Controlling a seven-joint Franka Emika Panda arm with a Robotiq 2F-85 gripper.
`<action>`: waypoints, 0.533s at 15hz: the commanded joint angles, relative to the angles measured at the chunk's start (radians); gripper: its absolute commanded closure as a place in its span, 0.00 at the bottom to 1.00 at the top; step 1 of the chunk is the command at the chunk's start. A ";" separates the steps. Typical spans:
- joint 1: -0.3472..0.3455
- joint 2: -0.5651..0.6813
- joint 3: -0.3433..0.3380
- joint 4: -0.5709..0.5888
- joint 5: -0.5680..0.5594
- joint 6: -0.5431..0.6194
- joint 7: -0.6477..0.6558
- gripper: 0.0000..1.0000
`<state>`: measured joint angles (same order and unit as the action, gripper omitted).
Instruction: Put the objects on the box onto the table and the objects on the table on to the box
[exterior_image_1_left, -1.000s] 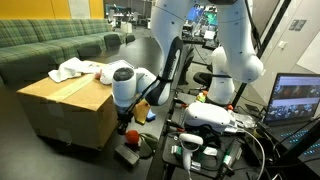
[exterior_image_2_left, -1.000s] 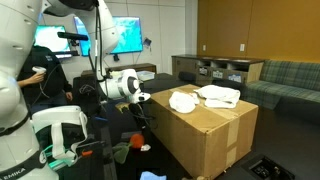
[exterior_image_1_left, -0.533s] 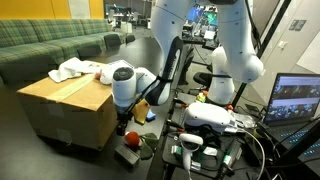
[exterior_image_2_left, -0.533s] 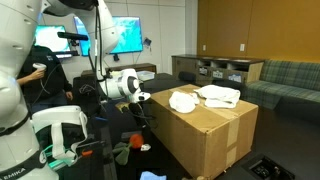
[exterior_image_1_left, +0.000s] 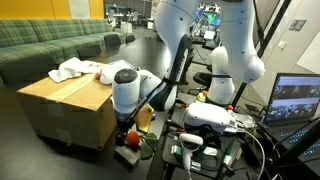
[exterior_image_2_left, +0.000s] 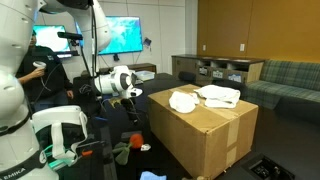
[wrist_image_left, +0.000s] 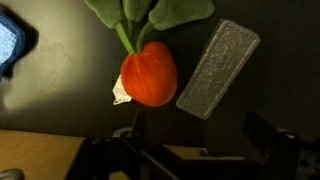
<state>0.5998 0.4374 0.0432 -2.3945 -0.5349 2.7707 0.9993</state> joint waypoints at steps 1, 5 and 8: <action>0.039 -0.033 0.030 -0.024 0.081 0.009 0.012 0.00; 0.083 -0.003 0.055 -0.007 0.171 0.019 0.030 0.00; 0.120 0.031 0.055 0.006 0.227 0.036 0.056 0.00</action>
<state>0.6868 0.4401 0.1001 -2.3997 -0.3605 2.7730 1.0250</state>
